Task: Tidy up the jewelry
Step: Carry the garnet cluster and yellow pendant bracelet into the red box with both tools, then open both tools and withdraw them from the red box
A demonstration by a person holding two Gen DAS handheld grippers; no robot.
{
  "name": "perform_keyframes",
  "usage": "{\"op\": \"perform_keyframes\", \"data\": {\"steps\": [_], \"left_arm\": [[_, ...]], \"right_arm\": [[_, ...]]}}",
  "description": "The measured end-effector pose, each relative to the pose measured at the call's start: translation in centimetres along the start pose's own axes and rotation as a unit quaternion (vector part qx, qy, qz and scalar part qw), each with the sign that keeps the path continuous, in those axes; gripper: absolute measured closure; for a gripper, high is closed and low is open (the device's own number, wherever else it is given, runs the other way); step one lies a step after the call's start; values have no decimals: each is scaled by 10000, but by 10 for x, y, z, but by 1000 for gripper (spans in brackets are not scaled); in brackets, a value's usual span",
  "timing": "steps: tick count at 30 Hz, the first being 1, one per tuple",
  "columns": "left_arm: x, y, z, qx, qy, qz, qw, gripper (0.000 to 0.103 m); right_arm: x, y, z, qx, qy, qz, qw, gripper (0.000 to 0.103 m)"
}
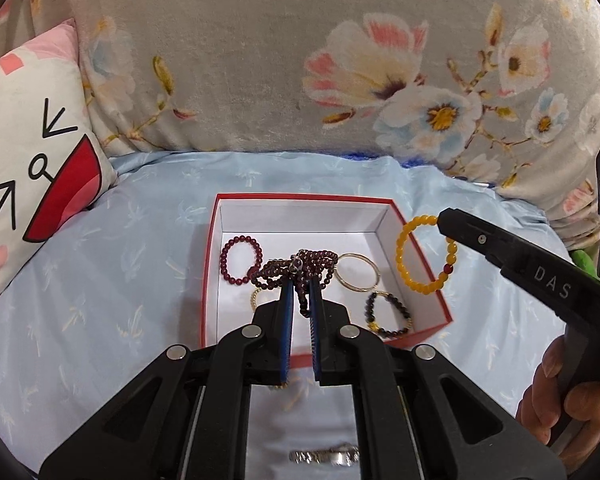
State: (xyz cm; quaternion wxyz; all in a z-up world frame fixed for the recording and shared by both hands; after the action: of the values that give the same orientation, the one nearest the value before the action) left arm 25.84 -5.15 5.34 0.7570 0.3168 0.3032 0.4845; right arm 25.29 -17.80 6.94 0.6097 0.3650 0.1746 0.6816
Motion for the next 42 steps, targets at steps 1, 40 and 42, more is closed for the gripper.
{"op": "perform_keyframes", "data": {"steps": [1, 40, 42], "left_arm": [[1, -6, 2, 31, -10, 27, 10000, 96], [25, -68, 16, 150, 169, 599, 9979, 61], [20, -60, 14, 101, 128, 569, 9982, 61]], "right_arm": [[1, -8, 0, 50, 11, -14, 10000, 95], [-11, -60, -20, 251, 28, -226, 9994, 69], [-11, -49, -23, 180, 50, -234, 9996, 69]]}}
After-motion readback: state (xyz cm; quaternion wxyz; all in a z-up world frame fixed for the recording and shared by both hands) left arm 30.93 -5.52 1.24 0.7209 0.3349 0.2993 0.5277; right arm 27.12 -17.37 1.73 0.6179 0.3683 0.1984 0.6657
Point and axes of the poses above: each gripper's, at about its wrist camera, not at the fingertips, and y roughly against the way its jaws point, x to its left, z to its top, the point moved 9 cm from there along -y, roughly the way its jaws point, and after that the axes turned 9 degrees about x, right-handed, at the moved point
